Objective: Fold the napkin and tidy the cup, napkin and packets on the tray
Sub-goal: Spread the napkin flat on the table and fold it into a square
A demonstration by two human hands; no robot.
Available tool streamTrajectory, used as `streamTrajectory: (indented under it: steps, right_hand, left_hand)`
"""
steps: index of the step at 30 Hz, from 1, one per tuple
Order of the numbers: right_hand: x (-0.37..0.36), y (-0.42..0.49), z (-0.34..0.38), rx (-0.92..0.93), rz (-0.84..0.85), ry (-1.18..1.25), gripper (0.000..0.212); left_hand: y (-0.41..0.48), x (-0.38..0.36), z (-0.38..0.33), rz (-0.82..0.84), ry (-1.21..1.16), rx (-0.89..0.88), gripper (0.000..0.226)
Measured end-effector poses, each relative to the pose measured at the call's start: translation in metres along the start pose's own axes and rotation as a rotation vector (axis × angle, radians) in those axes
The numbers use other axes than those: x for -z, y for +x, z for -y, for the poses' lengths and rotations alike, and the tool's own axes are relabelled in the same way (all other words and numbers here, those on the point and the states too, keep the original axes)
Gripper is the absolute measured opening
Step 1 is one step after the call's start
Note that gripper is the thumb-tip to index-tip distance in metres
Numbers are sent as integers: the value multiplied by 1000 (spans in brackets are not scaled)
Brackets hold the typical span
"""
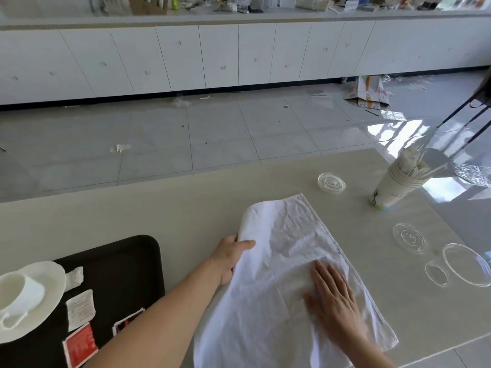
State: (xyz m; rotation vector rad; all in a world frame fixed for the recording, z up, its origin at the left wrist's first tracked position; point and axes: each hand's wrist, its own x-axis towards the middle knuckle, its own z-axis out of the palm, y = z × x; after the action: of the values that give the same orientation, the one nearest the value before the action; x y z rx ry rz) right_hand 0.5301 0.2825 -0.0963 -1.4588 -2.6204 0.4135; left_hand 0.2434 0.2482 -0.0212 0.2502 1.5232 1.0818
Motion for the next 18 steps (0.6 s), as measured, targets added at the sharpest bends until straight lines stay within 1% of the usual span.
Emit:
streamTrajectory:
  steps: [3, 5, 8, 11, 13, 14, 15, 16, 17, 18]
  right_hand:
    - [-1, 0, 0, -9, -23, -1, 76]
    - [-1, 0, 0, -13, -27, -1, 75]
    - [-2, 1, -1, -23, -27, 0, 75]
    - [-3, 0, 0, -6, -23, -21, 73]
    - [-2, 0, -1, -5, -18, -32, 73]
    - [-2, 0, -1, -5, -17, -37, 74]
    - [-1, 0, -1, -3, -20, -41, 74]
    - [-1, 0, 0, -2, -24, -42, 75]
    - [0, 0, 1, 0, -29, -41, 77]
    - [0, 0, 2, 1, -33, -40, 78]
  left_hand:
    - [-7, 6, -5, 4, -71, 47, 18]
    - [-9, 15, -10, 25, -78, 78, 19]
    - [-13, 22, -17, -23, -78, 3, 26]
    - [-13, 30, -27, -56, -185, -57, 38]
    - [-11, 37, -34, -106, -266, -99, 39]
    - [-9, 40, -38, -166, -290, -149, 40]
    - [-7, 42, -42, -256, -264, -238, 43]
    - [-6, 45, -44, -373, -162, -368, 44]
    - [-6, 48, -46, -504, 48, -546, 43]
    - [-7, 53, -46, -628, 382, -765, 39]
